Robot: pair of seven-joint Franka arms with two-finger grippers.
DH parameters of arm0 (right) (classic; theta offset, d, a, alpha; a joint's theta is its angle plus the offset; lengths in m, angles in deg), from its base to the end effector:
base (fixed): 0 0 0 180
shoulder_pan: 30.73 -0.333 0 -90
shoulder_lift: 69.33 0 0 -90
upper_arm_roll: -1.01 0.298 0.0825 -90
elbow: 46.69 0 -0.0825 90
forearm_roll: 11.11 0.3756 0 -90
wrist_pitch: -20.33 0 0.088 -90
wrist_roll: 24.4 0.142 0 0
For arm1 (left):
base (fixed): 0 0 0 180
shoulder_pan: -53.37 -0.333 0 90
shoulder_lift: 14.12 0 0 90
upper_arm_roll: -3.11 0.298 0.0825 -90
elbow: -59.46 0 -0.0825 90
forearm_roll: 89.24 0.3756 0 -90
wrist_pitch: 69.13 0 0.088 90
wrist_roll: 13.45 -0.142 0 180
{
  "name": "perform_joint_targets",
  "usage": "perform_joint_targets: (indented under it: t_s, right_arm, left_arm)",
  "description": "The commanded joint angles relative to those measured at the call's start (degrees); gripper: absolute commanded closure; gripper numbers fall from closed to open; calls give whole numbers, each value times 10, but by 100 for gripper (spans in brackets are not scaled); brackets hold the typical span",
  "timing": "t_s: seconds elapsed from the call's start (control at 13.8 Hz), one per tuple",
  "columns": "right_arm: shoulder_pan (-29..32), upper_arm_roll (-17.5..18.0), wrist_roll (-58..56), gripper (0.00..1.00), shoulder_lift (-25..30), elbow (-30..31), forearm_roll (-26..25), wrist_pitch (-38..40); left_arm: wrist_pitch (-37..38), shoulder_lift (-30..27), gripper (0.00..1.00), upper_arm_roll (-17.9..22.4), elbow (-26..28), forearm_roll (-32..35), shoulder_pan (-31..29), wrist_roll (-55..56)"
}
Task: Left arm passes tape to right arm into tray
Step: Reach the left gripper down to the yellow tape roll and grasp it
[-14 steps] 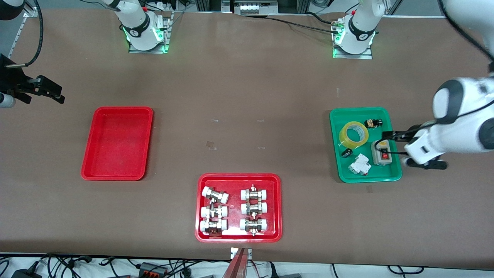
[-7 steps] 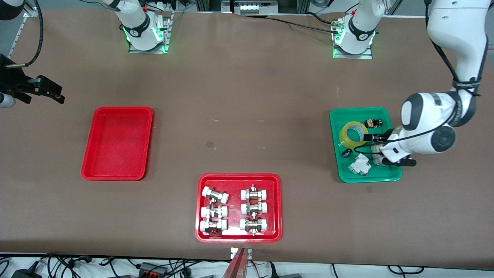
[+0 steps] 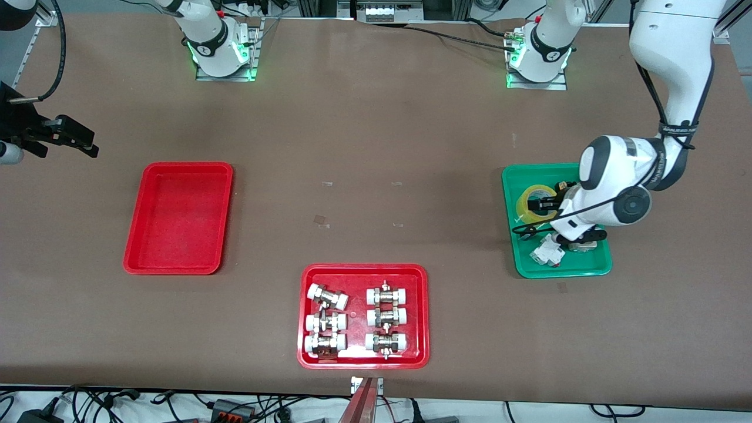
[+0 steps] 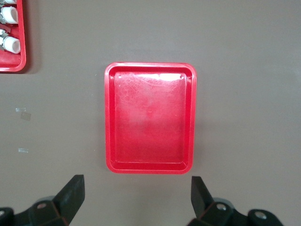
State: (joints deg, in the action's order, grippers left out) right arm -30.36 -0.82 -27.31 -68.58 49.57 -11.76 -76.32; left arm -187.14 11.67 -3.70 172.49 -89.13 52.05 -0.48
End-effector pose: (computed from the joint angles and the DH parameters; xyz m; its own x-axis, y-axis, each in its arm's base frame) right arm 0.5507 -0.0227 0.5379 0.9997 0.0137 0.0193 0.0135 -0.9998 0.0119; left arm 0.5430 -0.0538 0.1748 0.9262 0.1282 -0.3545 0.1258 -0.9916 -0.0300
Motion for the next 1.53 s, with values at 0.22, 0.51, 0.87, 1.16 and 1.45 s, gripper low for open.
perform_joint_targets:
  t_s: [0.22,0.51,0.87,1.16,1.45]
  right_arm:
    - [-5,-4,-7,0,7,-3,-6,9]
    - [-5,-4,-7,0,7,-3,-6,9]
    - [-5,-4,-7,0,7,-3,-6,9]
    - [-5,-4,-7,0,7,-3,-6,10]
    - [-5,-4,-7,0,7,-3,-6,10]
  left_arm:
    - [-19,-10,0,2,20,30,-17,4]
    - [-34,5,3,7,28,30,-23,19]
    - [-33,1,52,7,35,31,-23,23]
    - [-17,-7,98,5,33,31,-27,17]
    - [13,-17,99,6,19,31,-29,14]
